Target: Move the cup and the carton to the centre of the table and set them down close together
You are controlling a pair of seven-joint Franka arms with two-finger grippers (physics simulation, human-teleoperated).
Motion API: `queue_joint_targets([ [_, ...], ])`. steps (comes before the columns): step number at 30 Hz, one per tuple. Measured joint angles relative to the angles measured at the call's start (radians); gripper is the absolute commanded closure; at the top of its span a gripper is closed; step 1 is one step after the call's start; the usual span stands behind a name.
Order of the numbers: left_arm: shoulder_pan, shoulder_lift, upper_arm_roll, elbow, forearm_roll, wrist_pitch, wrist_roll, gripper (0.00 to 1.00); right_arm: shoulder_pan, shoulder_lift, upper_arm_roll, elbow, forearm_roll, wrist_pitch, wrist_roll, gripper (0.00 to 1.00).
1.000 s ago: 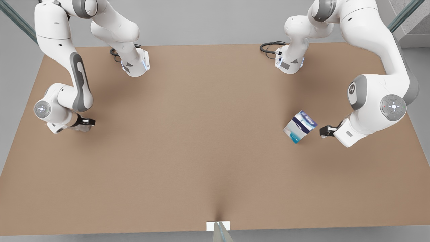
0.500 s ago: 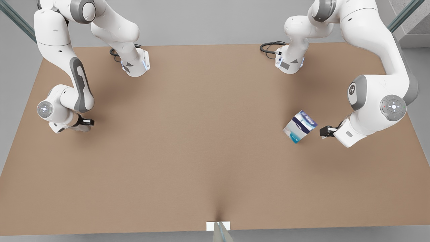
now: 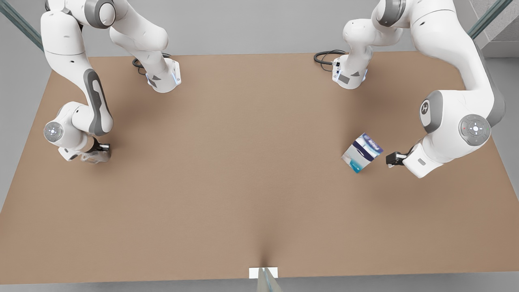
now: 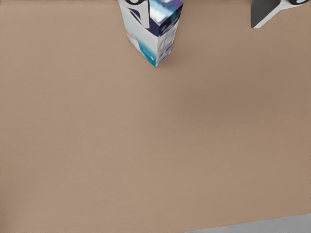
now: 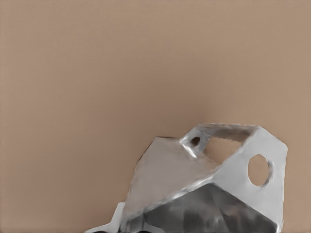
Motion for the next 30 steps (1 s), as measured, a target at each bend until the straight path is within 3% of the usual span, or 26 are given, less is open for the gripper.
queue_joint_targets([
  [11,0.0,-0.003,0.0,0.002,0.0,-0.003,-0.001,0.0,0.088,-0.052,0.019,0.039,0.014,-0.014,0.013,0.79],
  [17,-0.001,-0.003,0.0,0.002,0.0,-0.003,-0.002,0.0,0.114,-0.062,0.234,0.066,0.015,-0.013,0.223,0.79],
  [22,-0.002,-0.013,0.0,-0.001,0.0,-0.008,-0.002,0.0,0.243,-0.025,0.283,0.151,0.031,-0.02,0.376,0.79],
  [30,0.0,-0.008,0.0,0.0,0.0,-0.001,-0.002,0.0,0.459,0.243,0.403,0.517,0.031,-0.025,0.829,0.79],
])
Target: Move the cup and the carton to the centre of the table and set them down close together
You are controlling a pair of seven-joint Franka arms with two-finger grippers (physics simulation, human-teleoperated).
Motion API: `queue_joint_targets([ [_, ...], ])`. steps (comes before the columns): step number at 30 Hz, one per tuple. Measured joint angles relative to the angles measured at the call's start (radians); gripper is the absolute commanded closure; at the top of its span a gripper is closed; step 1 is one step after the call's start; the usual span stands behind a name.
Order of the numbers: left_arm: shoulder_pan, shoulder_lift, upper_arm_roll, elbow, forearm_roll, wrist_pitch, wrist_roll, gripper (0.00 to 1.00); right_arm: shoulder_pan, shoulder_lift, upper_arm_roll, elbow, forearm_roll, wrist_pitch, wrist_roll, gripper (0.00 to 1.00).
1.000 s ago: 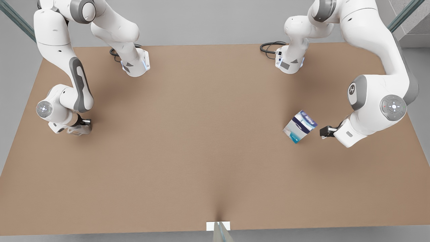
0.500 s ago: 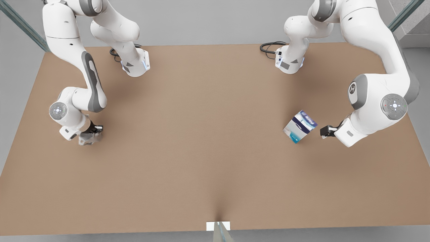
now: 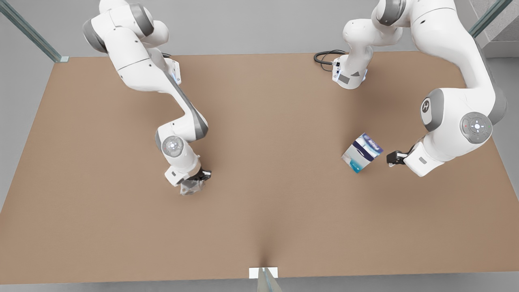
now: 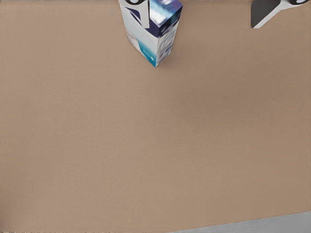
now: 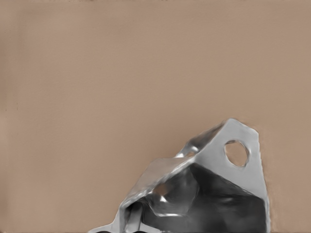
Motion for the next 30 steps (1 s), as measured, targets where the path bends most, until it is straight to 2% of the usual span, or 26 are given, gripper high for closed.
queue_joint_targets([
  [2,0.002,0.001,0.002,0.0,0.0,0.0,0.0,0.0,0.069,0.045,0.001,0.115,0.0,-0.083,0.1,0.79],
  [5,0.001,0.002,0.002,0.0,0.0,0.004,0.0,0.0,0.125,0.121,0.001,0.21,-0.001,-0.087,0.136,0.79],
  [10,-0.001,0.004,0.01,0.001,0.0,0.006,0.0,0.0,0.284,0.296,-0.001,0.409,-0.004,-0.084,0.374,0.79],
  [12,0.001,0.005,0.014,0.001,0.0,0.01,0.0,0.0,0.307,0.32,-0.002,0.43,-0.008,-0.076,0.399,0.79],
  [15,0.0,0.005,0.014,-0.001,-0.003,0.011,-0.165,0.0,0.307,0.329,-0.003,0.44,-0.011,-0.073,0.4,0.51],
  [18,-0.003,-0.004,0.021,-0.034,-0.015,0.012,-0.38,0.0,0.307,0.327,-0.013,0.449,-0.019,-0.051,0.428,0.06],
  [19,0.002,-0.023,0.035,-0.079,-0.025,0.035,-0.387,0.0,0.307,0.322,-0.023,0.45,-0.019,-0.043,0.428,0.0],
  [21,0.0,-0.032,0.048,-0.086,-0.043,0.027,-0.418,0.0,0.31,0.325,-0.028,0.473,-0.02,-0.039,0.428,0.0],
  [25,-0.001,-0.229,0.049,-0.442,-0.066,0.254,-0.487,0.0,0.31,0.323,-0.041,0.488,-0.019,-0.039,0.423,0.0],
  [28,-0.002,-0.307,0.05,-0.63,-0.072,0.361,-0.558,0.0,0.31,0.308,-0.045,0.482,-0.042,-0.044,0.42,0.0],
  [30,-0.002,-0.32,0.052,-0.682,-0.074,0.382,-0.594,0.0,0.308,0.298,-0.045,0.482,-0.044,-0.044,0.419,0.0],
])
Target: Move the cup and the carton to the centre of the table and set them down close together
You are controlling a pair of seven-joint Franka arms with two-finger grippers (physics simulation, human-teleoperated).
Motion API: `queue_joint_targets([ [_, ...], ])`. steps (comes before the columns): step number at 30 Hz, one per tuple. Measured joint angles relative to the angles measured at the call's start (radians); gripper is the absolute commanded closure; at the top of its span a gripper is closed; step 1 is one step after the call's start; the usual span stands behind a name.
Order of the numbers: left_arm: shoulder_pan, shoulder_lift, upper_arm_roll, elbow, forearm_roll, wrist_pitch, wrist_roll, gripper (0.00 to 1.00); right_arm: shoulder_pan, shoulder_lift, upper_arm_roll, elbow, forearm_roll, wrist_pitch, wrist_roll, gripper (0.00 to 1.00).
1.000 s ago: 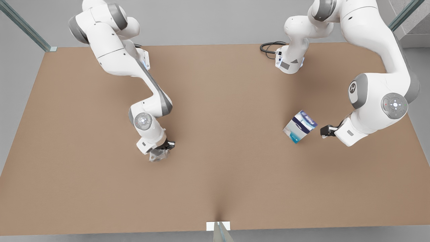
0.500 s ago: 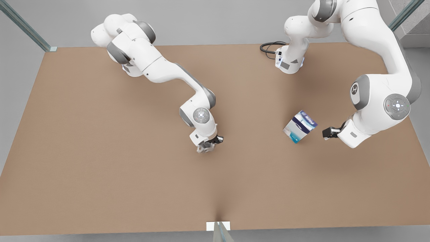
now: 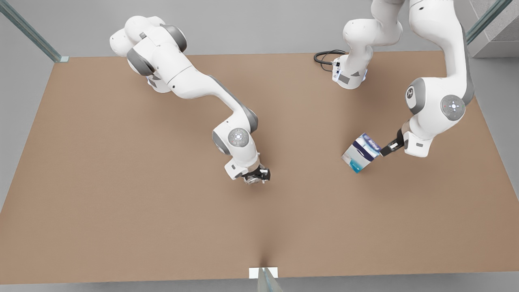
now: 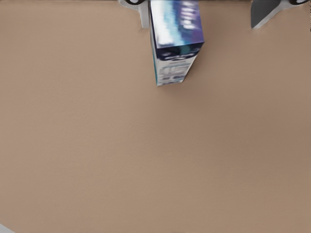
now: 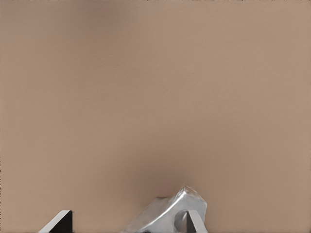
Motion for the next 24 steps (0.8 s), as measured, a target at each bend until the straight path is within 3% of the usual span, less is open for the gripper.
queue_joint_targets([
  [2,0.001,0.001,0.002,-0.025,-0.004,0.018,-0.027,0.0,-0.007,-0.101,-0.005,-0.051,-0.01,-0.02,-0.003,0.0],
  [4,0.003,0.02,0.002,-0.031,-0.016,0.032,-0.027,0.0,-0.049,-0.257,-0.013,-0.086,-0.012,-0.224,-0.033,0.0],
  [9,0.0,0.032,0.002,-0.046,-0.08,0.039,-0.029,0.0,-0.336,-0.61,-0.043,-0.217,-0.002,-0.512,-0.452,0.0],
  [12,-0.002,0.058,0.0,-0.046,-0.11,0.061,-0.029,0.0,-0.525,-0.659,-0.044,-0.202,-0.002,-0.661,-0.769,0.0],
  [17,-0.006,0.088,-0.001,-0.049,-0.14,0.058,-0.029,0.0,-0.696,-0.708,-0.083,-0.24,0.012,-0.664,-0.977,0.0],
  [19,-0.011,0.088,-0.001,-0.069,-0.145,0.052,-0.029,0.0,-0.582,-0.726,-0.172,-0.234,0.044,-0.666,-0.981,0.0],
  [24,-0.03,0.116,-0.013,-0.074,-0.15,0.044,-0.03,0.0,-0.579,-0.656,-0.187,-0.18,0.066,-0.645,-0.991,0.0],
])
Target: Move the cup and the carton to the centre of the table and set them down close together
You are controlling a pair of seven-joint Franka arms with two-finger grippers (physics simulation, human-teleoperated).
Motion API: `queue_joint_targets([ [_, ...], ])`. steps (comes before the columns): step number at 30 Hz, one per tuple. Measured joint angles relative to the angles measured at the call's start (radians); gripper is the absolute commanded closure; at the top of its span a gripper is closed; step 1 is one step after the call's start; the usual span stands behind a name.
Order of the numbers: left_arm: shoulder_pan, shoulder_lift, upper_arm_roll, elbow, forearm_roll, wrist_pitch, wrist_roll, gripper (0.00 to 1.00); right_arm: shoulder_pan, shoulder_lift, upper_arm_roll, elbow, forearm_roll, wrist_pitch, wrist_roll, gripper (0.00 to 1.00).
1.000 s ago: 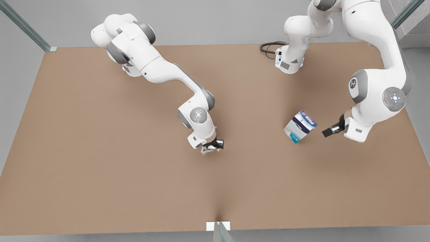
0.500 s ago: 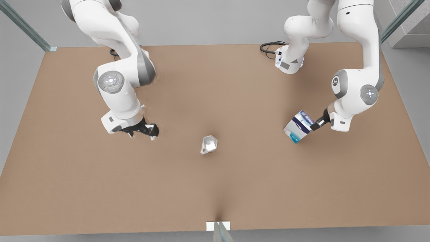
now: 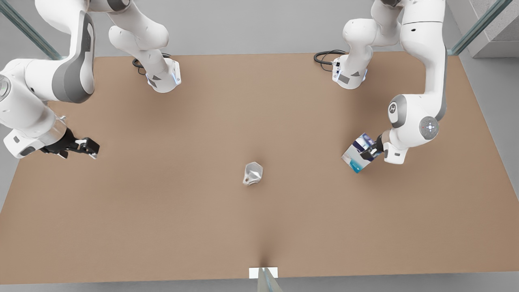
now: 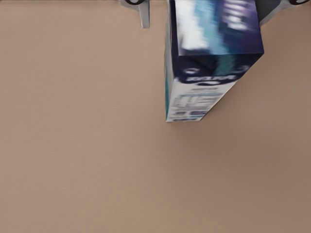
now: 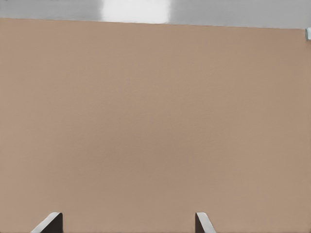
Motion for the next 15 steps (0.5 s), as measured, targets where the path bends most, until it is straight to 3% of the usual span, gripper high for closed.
queue_joint_targets([
  [3,-0.02,0.032,-0.005,0.002,-0.001,0.014,0.0,0.0,-0.043,-0.003,-0.008,0.033,0.028,-0.011,-0.008,0.0],
  [4,-0.02,0.032,-0.005,0.002,-0.001,0.014,0.0,0.07,-0.056,0.0,-0.005,0.036,0.026,-0.012,-0.01,0.0],
  [6,-0.02,0.032,-0.005,0.002,-0.001,0.014,0.0,0.38,-0.009,0.005,-0.001,0.038,0.025,-0.009,-0.01,0.0],
  [7,-0.02,0.032,-0.005,0.003,-0.002,0.013,0.0,0.41,-0.02,0.005,-0.001,0.039,0.025,-0.003,-0.008,0.0],
  [15,-0.019,0.021,-0.005,0.018,0.01,0.005,-0.001,0.46,-0.026,0.008,-0.001,0.041,0.026,0.002,-0.008,0.0],
])
